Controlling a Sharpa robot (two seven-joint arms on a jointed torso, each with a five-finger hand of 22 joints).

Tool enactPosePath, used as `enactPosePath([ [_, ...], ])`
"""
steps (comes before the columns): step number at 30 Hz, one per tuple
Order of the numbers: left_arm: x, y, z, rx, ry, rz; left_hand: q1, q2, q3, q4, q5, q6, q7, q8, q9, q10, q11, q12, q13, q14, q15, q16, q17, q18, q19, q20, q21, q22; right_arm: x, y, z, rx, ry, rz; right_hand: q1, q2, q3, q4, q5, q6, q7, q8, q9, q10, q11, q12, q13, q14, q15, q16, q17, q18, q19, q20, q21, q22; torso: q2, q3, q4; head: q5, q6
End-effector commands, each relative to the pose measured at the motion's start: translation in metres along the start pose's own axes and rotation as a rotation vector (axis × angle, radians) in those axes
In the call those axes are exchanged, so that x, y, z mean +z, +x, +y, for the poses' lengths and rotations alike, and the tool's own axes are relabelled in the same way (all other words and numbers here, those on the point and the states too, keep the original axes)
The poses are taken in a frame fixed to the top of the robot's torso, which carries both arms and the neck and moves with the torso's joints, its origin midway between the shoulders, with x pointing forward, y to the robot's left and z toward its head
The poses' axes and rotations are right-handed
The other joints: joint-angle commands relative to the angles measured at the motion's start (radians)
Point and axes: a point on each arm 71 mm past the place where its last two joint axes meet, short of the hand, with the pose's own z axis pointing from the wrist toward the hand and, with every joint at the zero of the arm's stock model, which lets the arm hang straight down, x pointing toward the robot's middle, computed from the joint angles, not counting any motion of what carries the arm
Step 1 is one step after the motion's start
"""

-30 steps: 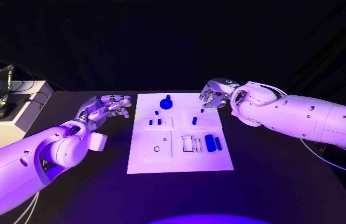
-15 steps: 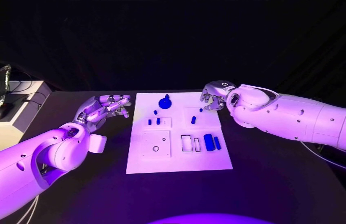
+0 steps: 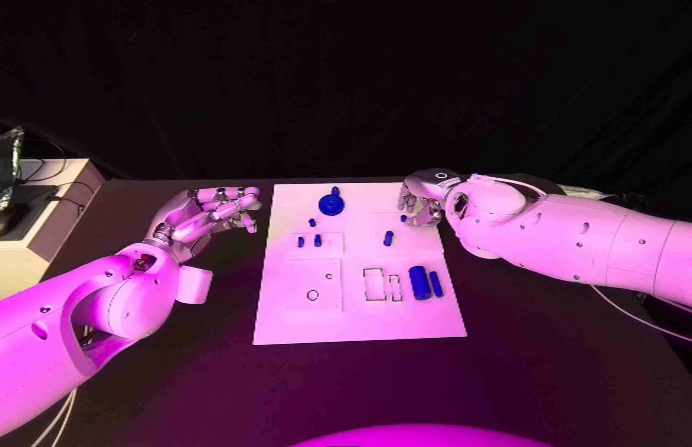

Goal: Assemble the parts on the task board

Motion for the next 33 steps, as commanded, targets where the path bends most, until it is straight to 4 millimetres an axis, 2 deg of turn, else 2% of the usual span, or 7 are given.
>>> enactPosePath([
  [1,0.000,0.002,-0.002,-0.001,0.020,0.017,-0.002,0.007,-0.003,0.001,-0.001,0.001,0.003,-0.005,0.000,-0.003,0.004,-0.005,0.001,0.003,0.003,-0.004,0.002,-0.012,0.007,0.000,-0.005,0.002,0.002,0.004,0.002,-0.001,-0.011,0.023,-0.018,-0.016,0.059,0.005,-0.004,0.000,0.004,-0.002,0.000,-0.005,0.001,0.000,-0.001,-0.011,0.001,0.011,0.002,0.034,0.008,0.004,-0.017,0.032,0.001,-0.0001,0.0015,-0.001,-0.001],
  [8,0.000,0.002,-0.002,0.001,0.019,0.017,-0.008,0.006,-0.006,0.005,-0.003,-0.001,0.003,-0.005,0.000,-0.004,0.004,-0.005,0.002,0.003,0.004,-0.004,0.002,-0.012,0.007,0.001,-0.006,0.002,0.005,0.010,0.005,0.007,-0.016,0.033,-0.016,-0.002,0.055,0.002,0.000,0.005,0.002,-0.002,0.000,-0.004,0.000,0.000,-0.001,-0.010,0.001,0.015,0.001,0.034,0.015,0.003,-0.037,0.063,0.003,-0.0001,0.0050,-0.003,-0.004],
  [13,0.000,0.002,-0.002,0.001,0.019,0.016,-0.006,0.008,-0.007,0.006,-0.003,-0.002,0.003,-0.004,0.001,-0.005,0.004,-0.003,0.002,0.004,0.003,-0.005,0.004,-0.011,0.008,0.002,-0.008,0.002,0.006,0.014,0.007,0.013,-0.020,0.040,-0.018,0.007,0.069,-0.004,0.007,0.009,0.001,-0.002,0.000,-0.001,-0.001,0.000,-0.001,-0.010,0.000,0.018,0.001,0.034,0.017,0.002,-0.048,0.085,0.004,0.0003,0.0039,0.001,-0.005],
  [17,0.001,0.002,-0.001,0.002,0.017,0.015,-0.007,0.009,-0.008,0.006,-0.003,-0.003,0.004,-0.005,0.001,-0.005,0.005,-0.003,0.002,0.004,0.004,-0.005,0.004,-0.010,0.009,0.002,-0.009,0.003,0.007,0.017,0.007,0.016,-0.018,0.046,-0.018,0.029,0.095,-0.008,-0.003,0.017,-0.002,-0.001,0.001,0.005,-0.004,0.000,-0.001,-0.011,-0.002,0.020,0.001,0.034,0.018,0.001,-0.054,0.103,0.003,-0.0002,0.0035,0.001,-0.007],
  [20,0.001,0.002,-0.001,0.002,0.016,0.014,-0.007,0.009,-0.008,0.006,-0.003,-0.003,0.004,-0.005,0.001,-0.005,0.005,-0.003,0.002,0.004,0.004,-0.005,0.004,-0.010,0.009,0.002,-0.009,0.003,0.007,0.018,0.005,0.017,-0.015,0.051,-0.022,0.033,0.133,-0.013,-0.013,0.028,-0.005,0.000,0.002,0.018,-0.008,0.000,-0.001,-0.011,-0.005,0.021,0.001,0.033,0.018,-0.001,-0.055,0.119,0.003,-0.0008,0.0024,-0.001,-0.009],
  [27,0.001,0.002,-0.001,0.003,0.012,0.013,-0.007,0.009,-0.008,0.006,-0.003,-0.003,0.004,-0.005,0.001,-0.005,0.005,-0.003,0.002,0.004,0.004,-0.005,0.004,-0.010,0.009,0.002,-0.009,0.003,0.007,0.020,0.004,0.010,-0.011,0.066,-0.006,0.065,0.172,-0.045,-0.035,0.067,-0.016,0.003,0.006,0.066,-0.022,0.000,0.000,-0.010,-0.015,0.024,0.004,0.030,0.014,-0.010,-0.050,0.149,0.003,-0.0007,0.0025,-0.001,-0.012],
  [33,0.000,0.001,-0.001,0.012,0.007,0.011,0.006,0.012,-0.005,0.000,-0.002,-0.004,0.006,-0.004,0.001,-0.006,0.004,0.000,0.002,0.005,0.002,-0.006,0.007,-0.009,0.011,0.001,-0.010,0.005,0.006,0.021,0.004,0.001,-0.010,0.078,-0.017,0.072,0.182,-0.082,-0.032,0.082,-0.019,0.001,0.005,0.084,-0.028,0.000,0.000,-0.010,-0.019,0.025,0.008,0.026,0.005,-0.017,-0.043,0.190,0.003,-0.0015,0.0029,-0.002,-0.013],
])
